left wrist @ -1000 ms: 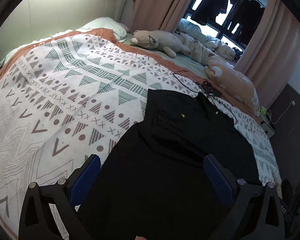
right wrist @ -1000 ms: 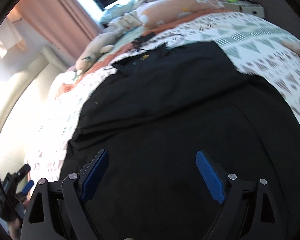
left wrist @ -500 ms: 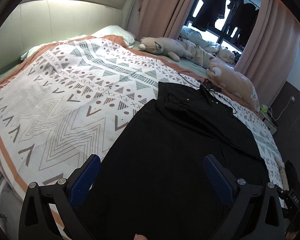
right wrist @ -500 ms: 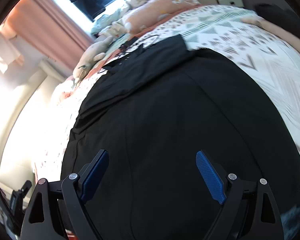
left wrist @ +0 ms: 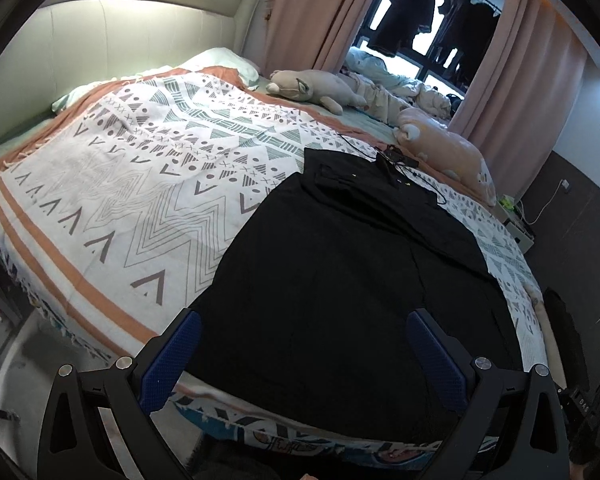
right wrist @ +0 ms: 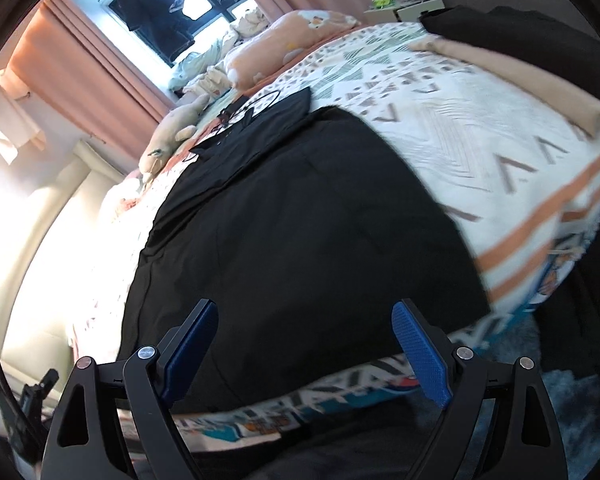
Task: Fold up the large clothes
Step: 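Grasp the black jacket's side edge with both tools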
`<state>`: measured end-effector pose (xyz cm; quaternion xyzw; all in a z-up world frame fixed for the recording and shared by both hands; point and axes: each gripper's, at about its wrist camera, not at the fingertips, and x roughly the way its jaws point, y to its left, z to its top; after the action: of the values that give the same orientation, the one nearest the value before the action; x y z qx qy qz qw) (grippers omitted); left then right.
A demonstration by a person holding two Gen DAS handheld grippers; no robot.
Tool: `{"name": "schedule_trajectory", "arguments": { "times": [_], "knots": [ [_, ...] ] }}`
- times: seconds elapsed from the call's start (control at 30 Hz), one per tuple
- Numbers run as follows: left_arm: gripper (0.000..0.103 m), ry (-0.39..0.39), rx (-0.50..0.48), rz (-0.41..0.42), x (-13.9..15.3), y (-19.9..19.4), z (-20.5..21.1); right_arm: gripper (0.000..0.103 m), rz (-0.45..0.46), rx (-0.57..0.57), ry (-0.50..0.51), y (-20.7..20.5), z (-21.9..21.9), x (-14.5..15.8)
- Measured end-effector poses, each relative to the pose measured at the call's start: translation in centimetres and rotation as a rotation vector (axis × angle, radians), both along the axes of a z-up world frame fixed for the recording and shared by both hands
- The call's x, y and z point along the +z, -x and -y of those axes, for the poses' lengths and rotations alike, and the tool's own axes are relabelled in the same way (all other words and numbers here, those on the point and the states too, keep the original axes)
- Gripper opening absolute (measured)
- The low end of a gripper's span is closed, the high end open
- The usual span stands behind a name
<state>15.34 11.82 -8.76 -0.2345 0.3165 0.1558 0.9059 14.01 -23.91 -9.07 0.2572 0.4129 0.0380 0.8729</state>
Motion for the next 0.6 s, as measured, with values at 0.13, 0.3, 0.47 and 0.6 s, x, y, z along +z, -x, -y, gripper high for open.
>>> {"name": "schedule_trajectory", "arguments": {
  "times": [0.13,0.3,0.47,0.6],
  "knots": [
    [0.1,0.004,0.005,-0.009,-0.5,2.6,-0.4,0.089,0.007,-0.011,0.026,2.0,2.4,-0.2],
    [0.091,0.046,0.019,-0.021,-2.4,5.2,-1.8,0.089,0.021,-0.024,0.028,3.3,5.0,-0.7],
    [0.076,0.11,0.023,-0.054,-4.9,6.6,-3.9,0.08,0.017,-0.046,-0.023,3.1,7.2,-2.4],
    [0.071,0.139,0.039,-0.069,-6.5,7.2,-5.6,0.075,-0.009,-0.068,-0.091,2.5,8.4,-4.4]
  ]
}}
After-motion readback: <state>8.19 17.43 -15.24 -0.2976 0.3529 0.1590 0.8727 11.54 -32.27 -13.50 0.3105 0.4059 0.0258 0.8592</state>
